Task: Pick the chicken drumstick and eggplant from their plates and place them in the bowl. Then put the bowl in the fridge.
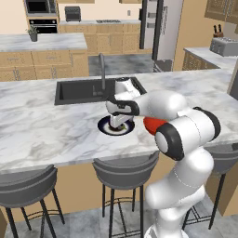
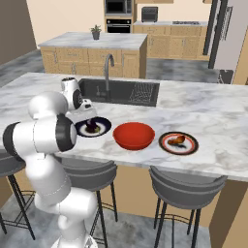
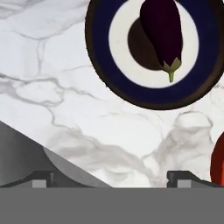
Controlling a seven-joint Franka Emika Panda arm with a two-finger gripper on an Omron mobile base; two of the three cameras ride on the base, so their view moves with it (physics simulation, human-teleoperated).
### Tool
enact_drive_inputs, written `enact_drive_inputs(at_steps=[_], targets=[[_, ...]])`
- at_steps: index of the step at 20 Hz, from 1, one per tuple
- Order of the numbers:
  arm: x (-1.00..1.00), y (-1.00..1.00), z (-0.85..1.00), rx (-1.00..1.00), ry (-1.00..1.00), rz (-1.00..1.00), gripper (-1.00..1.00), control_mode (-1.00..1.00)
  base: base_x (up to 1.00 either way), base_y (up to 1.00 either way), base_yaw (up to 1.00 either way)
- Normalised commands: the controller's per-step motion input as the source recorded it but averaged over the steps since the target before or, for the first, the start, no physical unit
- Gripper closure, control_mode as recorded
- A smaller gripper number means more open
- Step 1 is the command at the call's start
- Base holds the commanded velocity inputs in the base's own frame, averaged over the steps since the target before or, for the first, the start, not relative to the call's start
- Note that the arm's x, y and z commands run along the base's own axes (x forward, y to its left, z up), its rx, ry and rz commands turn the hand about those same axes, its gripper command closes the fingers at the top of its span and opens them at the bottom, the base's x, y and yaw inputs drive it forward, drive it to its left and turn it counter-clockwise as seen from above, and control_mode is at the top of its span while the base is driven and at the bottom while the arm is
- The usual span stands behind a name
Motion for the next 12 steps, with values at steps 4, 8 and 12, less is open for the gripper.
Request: enact_drive_inputs(at_steps=[4,8,12], targets=[[0.3,0.0,-0.17,0.0,0.0,0.0,-1.0,-1.0,0.0,0.0,0.0],[0.26,0.0,-0.11,0.0,0.0,0.0,-1.0,-1.0,0.0,0.0,0.0],[0.16,0.0,-0.1,0.0,0.01,0.02,-1.0,-1.0,0.0,0.0,0.0]])
